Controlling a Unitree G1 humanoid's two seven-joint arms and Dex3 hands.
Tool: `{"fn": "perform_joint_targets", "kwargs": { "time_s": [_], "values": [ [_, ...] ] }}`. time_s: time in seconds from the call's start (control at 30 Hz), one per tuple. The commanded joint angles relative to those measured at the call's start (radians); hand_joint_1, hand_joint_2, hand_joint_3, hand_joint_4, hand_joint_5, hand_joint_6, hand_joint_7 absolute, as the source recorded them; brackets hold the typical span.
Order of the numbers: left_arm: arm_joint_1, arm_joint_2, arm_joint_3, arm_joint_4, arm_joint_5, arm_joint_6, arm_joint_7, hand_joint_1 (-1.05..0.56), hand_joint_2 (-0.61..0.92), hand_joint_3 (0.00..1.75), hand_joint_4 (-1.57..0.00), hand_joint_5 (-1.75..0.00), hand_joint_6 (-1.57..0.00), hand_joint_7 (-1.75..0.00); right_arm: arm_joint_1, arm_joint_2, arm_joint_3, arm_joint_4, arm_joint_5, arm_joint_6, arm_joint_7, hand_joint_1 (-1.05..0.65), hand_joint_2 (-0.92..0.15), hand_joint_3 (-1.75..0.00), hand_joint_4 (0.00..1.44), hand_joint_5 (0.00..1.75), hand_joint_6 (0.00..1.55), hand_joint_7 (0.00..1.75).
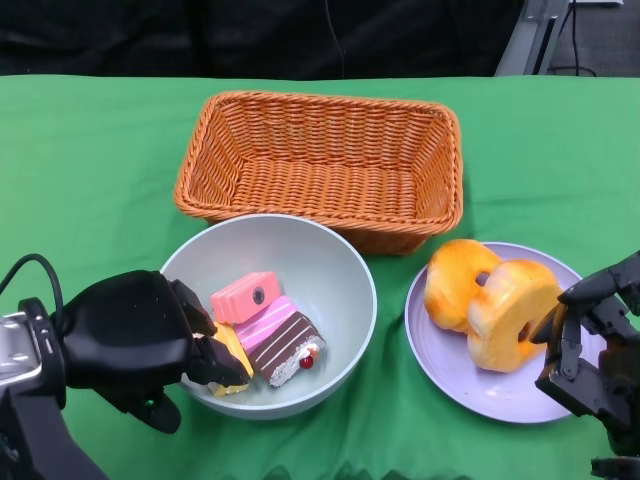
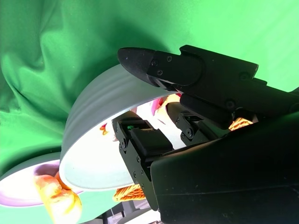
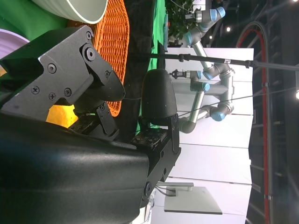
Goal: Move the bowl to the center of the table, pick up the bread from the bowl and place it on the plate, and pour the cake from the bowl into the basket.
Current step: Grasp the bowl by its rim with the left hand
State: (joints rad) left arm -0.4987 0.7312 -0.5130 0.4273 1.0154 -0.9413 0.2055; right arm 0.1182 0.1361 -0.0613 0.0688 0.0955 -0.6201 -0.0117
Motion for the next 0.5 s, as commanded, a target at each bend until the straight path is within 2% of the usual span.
{"fn": "perform_joint_targets", "kwargs": {
  "time_s": [0.03,0.3,0.5],
  "values": [
    [0.013,0.022,0.008,-0.015,-0.017,0.008,-0.031,-0.67,0.92,0.17,-0.76,0.0,-0.75,0.0,-0.005,-0.009,-0.008,0.005,0.01,-0.003,0.004,0.06,-0.49,-1.37,0.77,1.75,0.59,1.61],
    [0.011,0.014,0.001,-0.005,-0.043,-0.001,-0.078,-0.67,0.92,0.18,-0.72,-0.01,-0.72,0.0,-0.007,-0.003,-0.011,0.009,0.008,-0.013,0.001,0.05,-0.5,-1.36,0.78,1.75,0.59,1.6],
    [0.004,0.008,0.005,0.018,-0.062,-0.027,-0.077,-0.67,0.92,0.16,-0.89,-0.08,-0.84,-0.05,-0.006,0.002,-0.009,0.01,-0.005,-0.014,-0.016,0.06,-0.5,-1.35,0.78,1.75,0.6,1.61]
  ]
}}
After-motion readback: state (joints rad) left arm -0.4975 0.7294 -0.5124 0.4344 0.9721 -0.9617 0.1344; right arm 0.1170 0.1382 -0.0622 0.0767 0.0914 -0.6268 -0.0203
